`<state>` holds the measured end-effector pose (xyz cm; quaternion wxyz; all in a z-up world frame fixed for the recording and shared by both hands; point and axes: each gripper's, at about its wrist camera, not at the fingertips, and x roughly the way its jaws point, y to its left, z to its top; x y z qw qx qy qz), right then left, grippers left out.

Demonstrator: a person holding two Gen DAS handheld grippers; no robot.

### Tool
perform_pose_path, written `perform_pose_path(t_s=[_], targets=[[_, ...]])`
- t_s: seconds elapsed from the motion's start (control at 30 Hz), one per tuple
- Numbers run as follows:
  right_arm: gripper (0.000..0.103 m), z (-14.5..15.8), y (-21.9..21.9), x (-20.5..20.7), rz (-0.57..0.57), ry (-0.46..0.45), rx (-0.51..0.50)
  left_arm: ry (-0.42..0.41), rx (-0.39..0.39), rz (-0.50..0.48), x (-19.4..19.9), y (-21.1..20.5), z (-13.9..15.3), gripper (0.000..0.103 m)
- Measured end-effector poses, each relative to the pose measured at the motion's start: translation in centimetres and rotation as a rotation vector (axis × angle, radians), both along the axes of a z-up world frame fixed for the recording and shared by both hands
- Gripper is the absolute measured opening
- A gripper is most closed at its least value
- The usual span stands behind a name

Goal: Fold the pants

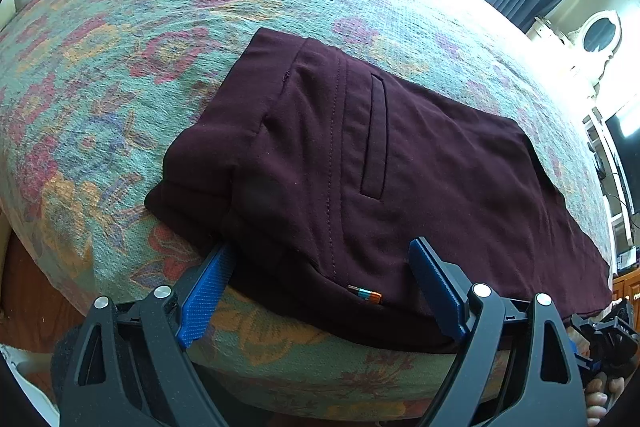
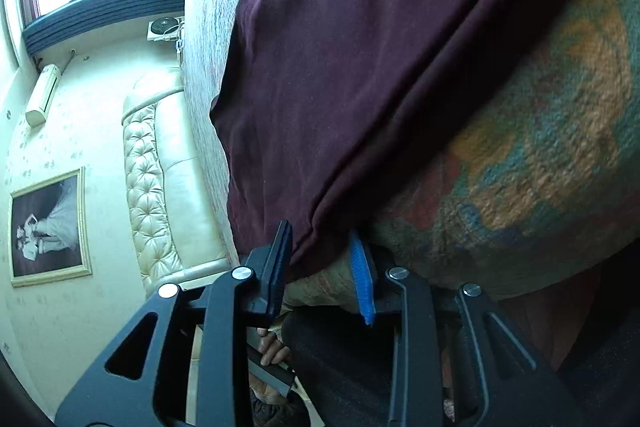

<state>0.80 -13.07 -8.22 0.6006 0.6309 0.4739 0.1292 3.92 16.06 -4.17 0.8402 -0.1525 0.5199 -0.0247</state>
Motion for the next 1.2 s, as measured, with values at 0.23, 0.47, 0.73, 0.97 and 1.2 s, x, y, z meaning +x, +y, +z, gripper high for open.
perform_pose_path(t_s=[0.23, 0.47, 0.73, 0.97, 1.2], targets=[[0.032, -0.2, 1.2, 0.5, -0.007, 0.029, 0.053, 0.002, 0.015, -0.008, 0.1, -0.2, -0.3, 0.087], [0.032, 0.8, 2.9, 0.5, 0.007, 0.028, 0.016, 0.007, 0.007, -0.006, 0.2, -0.1, -0.3, 0.087], [0.032, -0.2, 4.4, 1.7, 0.006, 0.044, 0.007, 0.007, 0.008, -0.008, 0.3, 0.0, -0.2, 0.087], [0.004, 0.2, 5.4, 2.3, -0.011, 0.035, -0.052, 0.002, 0.013, -0.014, 0.1, 0.1, 0.1, 0.087], [0.003, -0.7, 5.2, 1.3, 0.009, 0.029, -0.08, -0.024, 0.09, -0.064, -0.9, -0.2, 0.1, 0.082]])
